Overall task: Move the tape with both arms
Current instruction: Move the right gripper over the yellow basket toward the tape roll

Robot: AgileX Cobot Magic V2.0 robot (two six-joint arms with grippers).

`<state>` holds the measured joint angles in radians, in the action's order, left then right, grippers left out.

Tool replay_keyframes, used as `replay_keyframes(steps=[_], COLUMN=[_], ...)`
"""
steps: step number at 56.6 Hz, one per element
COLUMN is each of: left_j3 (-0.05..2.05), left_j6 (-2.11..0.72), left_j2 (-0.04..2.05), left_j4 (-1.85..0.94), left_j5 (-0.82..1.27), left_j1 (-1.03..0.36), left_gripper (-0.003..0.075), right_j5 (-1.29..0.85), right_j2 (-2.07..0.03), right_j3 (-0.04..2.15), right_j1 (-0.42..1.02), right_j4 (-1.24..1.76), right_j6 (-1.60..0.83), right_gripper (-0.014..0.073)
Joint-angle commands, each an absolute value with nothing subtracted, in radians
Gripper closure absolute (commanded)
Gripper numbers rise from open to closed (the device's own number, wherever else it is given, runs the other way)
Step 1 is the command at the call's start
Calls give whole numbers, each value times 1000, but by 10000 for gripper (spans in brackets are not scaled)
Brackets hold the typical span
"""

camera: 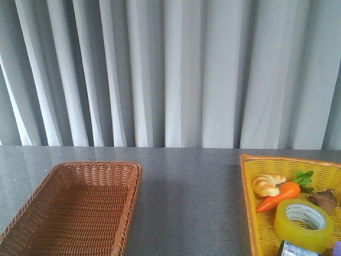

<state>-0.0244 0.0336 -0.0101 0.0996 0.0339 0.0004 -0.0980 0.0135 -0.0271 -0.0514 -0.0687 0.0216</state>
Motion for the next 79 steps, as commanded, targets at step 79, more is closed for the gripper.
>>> replay_keyframes(steps=[79], left_j3=[88], left_j6=[206], left_j2=[-25], left_j4=[27], left_j5=[-246], left_j1=[-2], left_gripper=[725], right_j5=[405], right_j2=[7], right_j3=[104], right_j1=[-51], right_j4=[-87], right_j6=[152], right_gripper=[601])
